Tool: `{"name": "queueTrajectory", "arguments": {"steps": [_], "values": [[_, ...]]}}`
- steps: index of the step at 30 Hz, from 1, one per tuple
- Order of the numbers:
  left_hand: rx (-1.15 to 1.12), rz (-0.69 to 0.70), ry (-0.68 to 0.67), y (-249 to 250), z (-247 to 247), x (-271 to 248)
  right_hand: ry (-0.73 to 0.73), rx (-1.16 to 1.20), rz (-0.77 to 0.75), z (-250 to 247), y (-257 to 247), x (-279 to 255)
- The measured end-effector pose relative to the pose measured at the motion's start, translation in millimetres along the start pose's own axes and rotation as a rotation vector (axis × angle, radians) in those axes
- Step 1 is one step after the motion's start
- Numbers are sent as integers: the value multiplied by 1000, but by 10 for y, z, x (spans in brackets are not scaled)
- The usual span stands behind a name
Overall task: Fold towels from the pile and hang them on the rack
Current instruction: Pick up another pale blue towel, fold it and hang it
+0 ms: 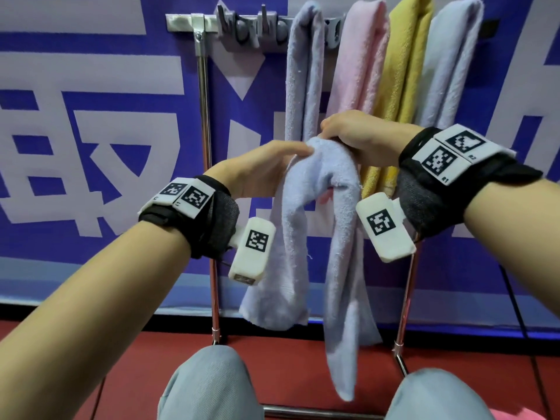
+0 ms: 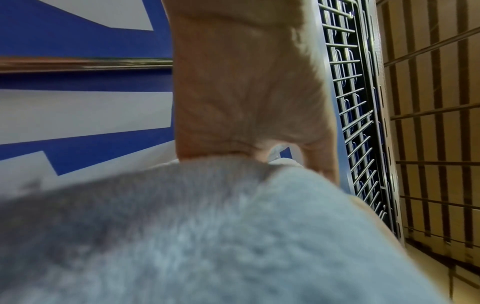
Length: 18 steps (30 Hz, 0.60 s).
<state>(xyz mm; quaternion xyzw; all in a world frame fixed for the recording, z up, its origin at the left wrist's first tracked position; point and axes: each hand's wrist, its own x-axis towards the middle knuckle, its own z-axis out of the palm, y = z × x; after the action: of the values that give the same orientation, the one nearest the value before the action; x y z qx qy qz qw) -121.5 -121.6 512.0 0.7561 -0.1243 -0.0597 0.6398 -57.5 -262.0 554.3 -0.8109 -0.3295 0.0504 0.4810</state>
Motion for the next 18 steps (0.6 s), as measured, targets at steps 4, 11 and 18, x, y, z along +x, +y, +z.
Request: {"name": "queueTrajectory", "arguments": {"steps": [4, 11, 18], "values": [[30, -30, 78, 2, -18, -42, -87, -60, -24, -9, 14, -18], [-138, 125, 125, -23, -14, 13, -123, 67, -110, 62, -24, -4], [-177, 274, 278, 140, -54, 47, 10, 158, -164, 95, -191, 174]]}}
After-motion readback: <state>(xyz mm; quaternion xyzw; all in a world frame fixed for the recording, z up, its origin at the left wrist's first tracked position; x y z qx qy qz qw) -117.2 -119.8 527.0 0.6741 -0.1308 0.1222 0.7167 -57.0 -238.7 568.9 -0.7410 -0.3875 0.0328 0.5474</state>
